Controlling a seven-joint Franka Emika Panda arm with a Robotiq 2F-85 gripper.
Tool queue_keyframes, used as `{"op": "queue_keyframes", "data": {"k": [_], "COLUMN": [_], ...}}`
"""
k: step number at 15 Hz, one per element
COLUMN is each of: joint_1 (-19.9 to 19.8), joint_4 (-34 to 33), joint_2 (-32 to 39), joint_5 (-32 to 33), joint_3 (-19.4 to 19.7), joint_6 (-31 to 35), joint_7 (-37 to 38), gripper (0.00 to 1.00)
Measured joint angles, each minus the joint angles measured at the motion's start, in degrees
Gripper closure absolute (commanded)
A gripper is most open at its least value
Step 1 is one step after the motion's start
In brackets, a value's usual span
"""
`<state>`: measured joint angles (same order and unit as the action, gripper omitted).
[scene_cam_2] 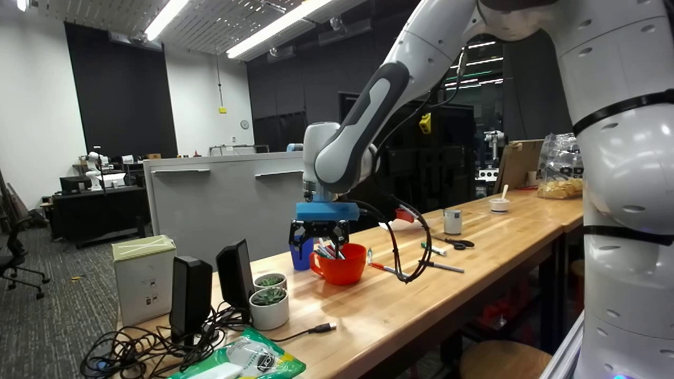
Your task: Remove one pencil from the cup, then put the cup upright
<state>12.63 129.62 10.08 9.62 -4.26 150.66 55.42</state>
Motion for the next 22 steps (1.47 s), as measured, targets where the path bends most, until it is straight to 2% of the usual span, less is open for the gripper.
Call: {"op": "queue_keyframes", "data": {"k": [12,13,15,19,22], "joint_1": [0.0,0.0,-0.01,0.0,0.0], "joint_4": [-2.67,-2.95,-3.31,-3.8,-4.21], "joint_2": [2.05,2.35,2.84,3.45,3.44], "joint_5": [0.65,0.75,0.76,0.76,0.77], "joint_3": [1.14,1.47,2.01,2.43,2.51], "joint_6": [-0.03,-0.04,-0.04,-0.07,-0.15], "joint_7": [-0.16,-0.16,-0.24,-0.47,-0.68], "gripper": [0.0,0.25,0.32,0.65,0.83]}}
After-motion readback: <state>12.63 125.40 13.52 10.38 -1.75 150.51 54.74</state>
